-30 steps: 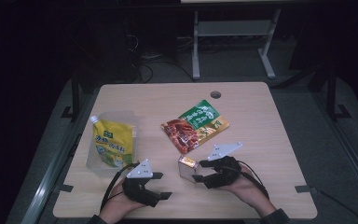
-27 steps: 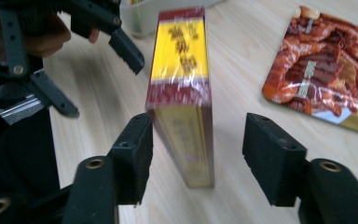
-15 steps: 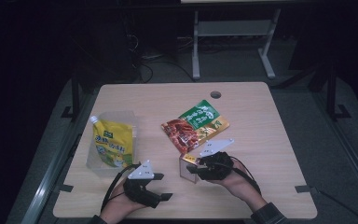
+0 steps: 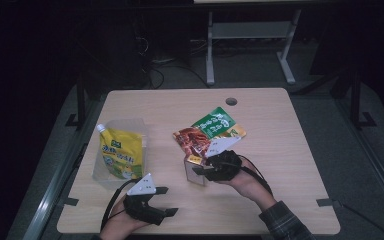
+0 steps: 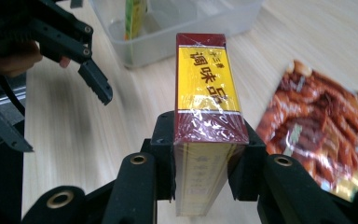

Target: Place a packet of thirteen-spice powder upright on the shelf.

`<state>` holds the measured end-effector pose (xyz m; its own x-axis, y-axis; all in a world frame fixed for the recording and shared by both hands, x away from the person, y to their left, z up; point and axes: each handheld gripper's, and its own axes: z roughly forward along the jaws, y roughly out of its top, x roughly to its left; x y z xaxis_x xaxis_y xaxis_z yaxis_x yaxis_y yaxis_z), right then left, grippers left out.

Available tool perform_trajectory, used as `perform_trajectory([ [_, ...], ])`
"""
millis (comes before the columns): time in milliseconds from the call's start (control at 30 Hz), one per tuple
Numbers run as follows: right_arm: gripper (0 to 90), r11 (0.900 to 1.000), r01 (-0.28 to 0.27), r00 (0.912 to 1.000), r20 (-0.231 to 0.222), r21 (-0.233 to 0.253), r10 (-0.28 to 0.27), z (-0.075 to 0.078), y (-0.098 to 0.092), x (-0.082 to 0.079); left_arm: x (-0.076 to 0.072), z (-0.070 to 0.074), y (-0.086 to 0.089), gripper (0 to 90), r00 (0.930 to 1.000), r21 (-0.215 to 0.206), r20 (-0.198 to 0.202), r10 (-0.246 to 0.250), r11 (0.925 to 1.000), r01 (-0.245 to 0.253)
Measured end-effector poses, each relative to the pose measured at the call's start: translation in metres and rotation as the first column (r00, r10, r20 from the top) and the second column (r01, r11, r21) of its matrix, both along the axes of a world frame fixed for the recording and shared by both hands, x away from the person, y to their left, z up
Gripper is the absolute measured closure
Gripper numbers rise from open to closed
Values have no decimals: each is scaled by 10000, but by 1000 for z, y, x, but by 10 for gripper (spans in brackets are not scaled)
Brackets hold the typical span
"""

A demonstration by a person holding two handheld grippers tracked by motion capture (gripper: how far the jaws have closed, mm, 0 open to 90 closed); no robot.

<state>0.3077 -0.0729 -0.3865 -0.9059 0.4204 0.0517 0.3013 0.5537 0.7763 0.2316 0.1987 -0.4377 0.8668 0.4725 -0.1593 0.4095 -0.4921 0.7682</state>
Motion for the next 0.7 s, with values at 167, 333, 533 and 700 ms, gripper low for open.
perform_trajectory([
  [167, 672, 9994, -330, 9994, 144, 43, 329, 7, 11, 12, -2, 1, 5, 227, 9998, 48, 145, 137, 9999, -138],
  [333, 672, 9976, -693, 9971, 309, 47, 691, 13, 23, 25, -6, -2, 8, 227, 9996, 174, 210, 161, 9997, -165],
  [533, 672, 9955, -940, 9949, 377, 92, 936, 20, 35, 40, -7, -5, 6, 227, 9998, 192, 158, 137, 9997, -140],
  [700, 672, 9929, -1150, 9924, 472, 310, 1135, 27, 45, 55, -8, -7, 4, 227, 9998, 130, 98, 148, 9998, -149],
])
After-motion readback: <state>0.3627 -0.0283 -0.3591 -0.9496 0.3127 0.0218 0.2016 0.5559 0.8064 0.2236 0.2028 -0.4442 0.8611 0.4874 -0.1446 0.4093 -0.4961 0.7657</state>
